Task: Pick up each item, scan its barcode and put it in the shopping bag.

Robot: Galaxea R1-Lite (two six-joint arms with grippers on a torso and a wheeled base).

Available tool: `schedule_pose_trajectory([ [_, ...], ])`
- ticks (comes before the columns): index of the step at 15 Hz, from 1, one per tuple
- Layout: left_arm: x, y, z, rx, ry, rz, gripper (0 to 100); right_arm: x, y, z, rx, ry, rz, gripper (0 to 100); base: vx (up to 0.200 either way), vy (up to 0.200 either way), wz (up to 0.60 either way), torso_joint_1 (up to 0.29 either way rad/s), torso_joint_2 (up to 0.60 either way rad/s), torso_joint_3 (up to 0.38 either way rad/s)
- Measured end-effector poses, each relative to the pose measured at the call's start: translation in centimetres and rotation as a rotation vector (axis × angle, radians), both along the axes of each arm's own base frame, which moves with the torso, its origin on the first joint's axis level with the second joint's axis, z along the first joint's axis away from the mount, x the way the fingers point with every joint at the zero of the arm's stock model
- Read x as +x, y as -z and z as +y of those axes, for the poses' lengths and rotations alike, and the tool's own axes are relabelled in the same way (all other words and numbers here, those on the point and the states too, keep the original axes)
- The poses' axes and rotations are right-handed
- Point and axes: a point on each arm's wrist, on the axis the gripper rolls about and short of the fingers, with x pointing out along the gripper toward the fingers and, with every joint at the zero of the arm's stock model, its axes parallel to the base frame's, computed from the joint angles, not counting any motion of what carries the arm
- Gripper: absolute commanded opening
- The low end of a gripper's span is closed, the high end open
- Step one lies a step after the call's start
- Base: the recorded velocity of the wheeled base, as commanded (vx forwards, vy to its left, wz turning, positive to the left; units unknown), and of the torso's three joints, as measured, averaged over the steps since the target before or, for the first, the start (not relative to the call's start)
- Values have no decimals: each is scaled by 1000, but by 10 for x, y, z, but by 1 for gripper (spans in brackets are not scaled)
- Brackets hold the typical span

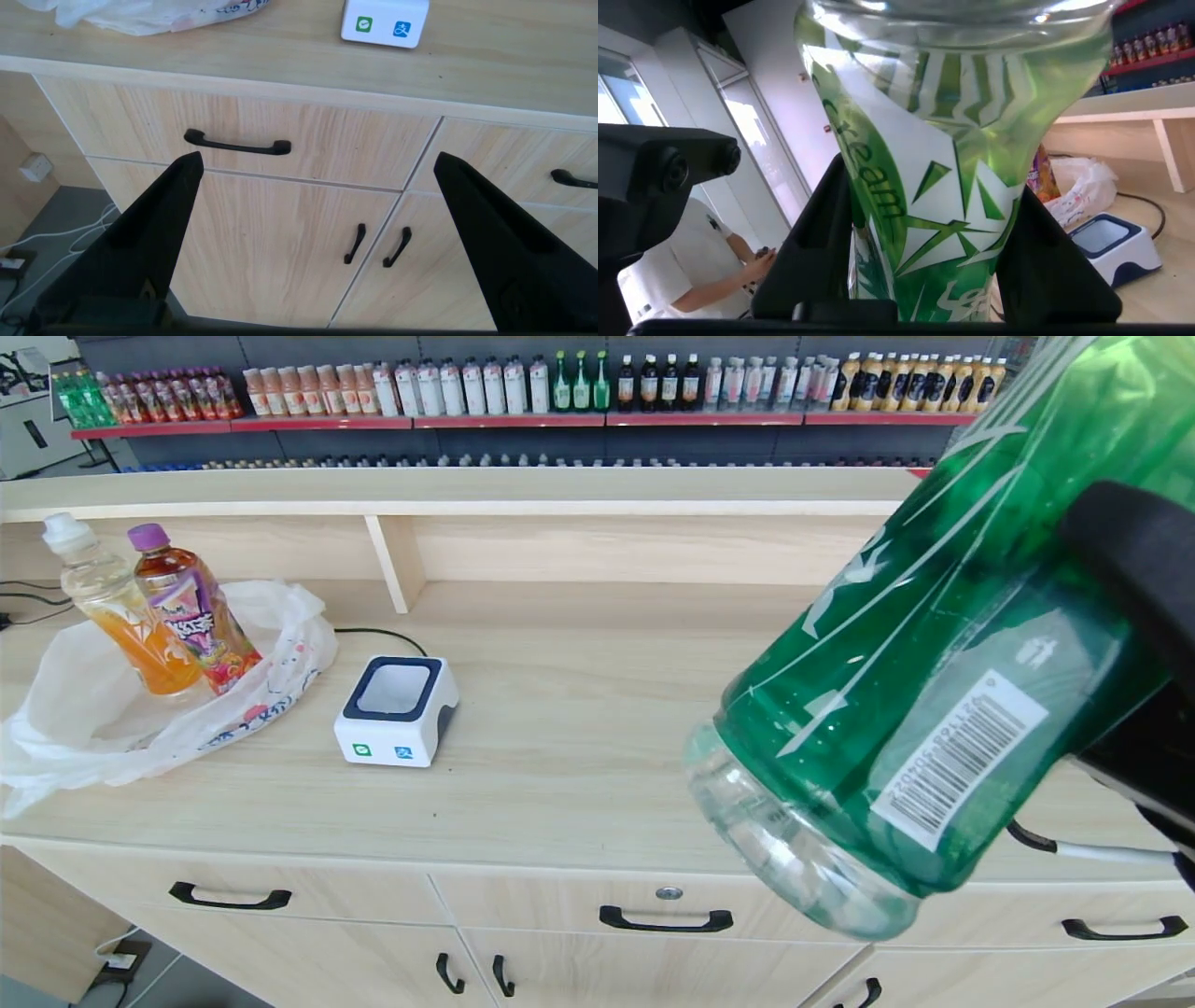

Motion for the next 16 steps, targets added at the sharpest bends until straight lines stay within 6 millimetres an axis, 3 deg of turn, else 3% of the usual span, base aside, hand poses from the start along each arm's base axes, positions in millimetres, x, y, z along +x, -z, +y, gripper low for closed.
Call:
schedule_pose_trajectory([
  [5, 0, 0, 0, 0, 0, 0, 100, -2, 0, -3, 6, 9, -8, 0, 0, 0, 0, 0, 0, 0],
  [9, 0, 0, 0, 0, 0, 0, 100, -6, 11, -8, -31, 29, -9, 0, 0, 0, 0, 0, 0, 0],
  [16, 0, 0, 0, 0, 0, 0, 100, 29, 22, -41, -88, 323, -15, 0, 0, 0, 0, 0, 0, 0],
])
